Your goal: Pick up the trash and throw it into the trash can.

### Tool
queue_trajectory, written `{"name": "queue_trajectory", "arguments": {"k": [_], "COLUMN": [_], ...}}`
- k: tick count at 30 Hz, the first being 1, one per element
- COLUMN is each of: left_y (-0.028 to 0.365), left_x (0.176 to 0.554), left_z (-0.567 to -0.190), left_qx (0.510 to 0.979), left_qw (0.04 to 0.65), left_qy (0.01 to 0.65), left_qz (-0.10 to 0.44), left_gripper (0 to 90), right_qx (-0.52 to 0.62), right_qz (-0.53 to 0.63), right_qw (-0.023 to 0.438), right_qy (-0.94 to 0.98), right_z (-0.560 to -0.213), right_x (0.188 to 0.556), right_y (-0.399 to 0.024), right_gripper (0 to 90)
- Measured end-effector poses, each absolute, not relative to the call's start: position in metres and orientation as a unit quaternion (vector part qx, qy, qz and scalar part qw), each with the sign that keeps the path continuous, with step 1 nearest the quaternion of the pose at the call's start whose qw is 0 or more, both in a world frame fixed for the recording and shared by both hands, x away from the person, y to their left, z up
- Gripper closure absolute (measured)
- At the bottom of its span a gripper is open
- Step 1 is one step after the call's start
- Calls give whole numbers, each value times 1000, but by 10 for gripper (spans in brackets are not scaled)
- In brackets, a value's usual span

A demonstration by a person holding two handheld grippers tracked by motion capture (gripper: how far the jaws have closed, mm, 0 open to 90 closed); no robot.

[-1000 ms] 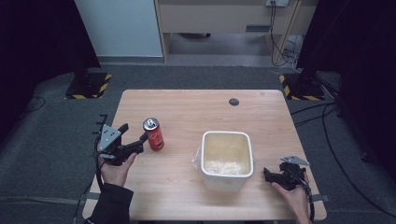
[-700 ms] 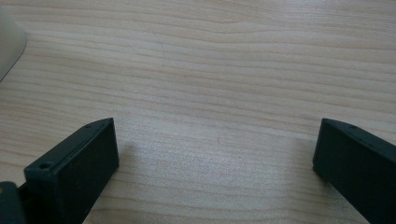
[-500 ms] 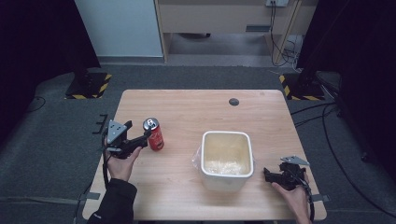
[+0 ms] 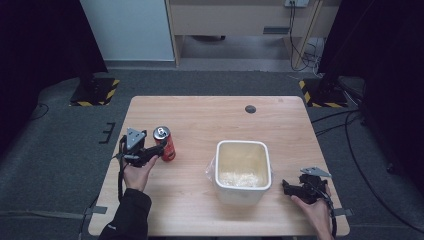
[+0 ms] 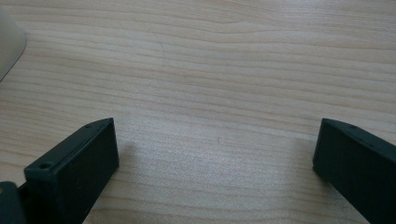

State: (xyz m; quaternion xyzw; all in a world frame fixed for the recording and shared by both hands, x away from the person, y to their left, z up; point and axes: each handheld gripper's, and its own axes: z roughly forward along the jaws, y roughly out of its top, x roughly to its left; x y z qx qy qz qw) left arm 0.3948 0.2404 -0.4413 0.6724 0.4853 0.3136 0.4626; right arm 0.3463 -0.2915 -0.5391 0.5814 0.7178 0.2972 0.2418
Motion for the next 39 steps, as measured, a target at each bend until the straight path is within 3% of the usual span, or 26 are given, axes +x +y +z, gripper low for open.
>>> {"name": "queue_trajectory", "arguments": {"k": [15, 21, 25, 33, 39], "left_y": [227, 225, 225, 225, 226], "left_x": [411, 417, 418, 414, 406], "left_z": [-457, -463, -464, -461, -451], "left_qx": [696, 698, 699, 701, 691], "left_qw": [433, 425, 427, 422, 450], "left_qy": [484, 489, 490, 487, 470], "left_qz": [307, 303, 298, 305, 315], "left_gripper": [215, 256, 331, 333, 332], "right_qx": [582, 582, 581, 581, 582], "right_qz": [297, 297, 297, 297, 297], "right_qw": [242, 242, 242, 242, 242], "right_qy": [717, 718, 718, 718, 718], "right_z": [-539, -539, -539, -539, -539], "right_x": [346, 346, 346, 346, 346], "right_y": [-291, -291, -291, -291, -291], "right_gripper": [4, 4, 4, 4, 4]}}
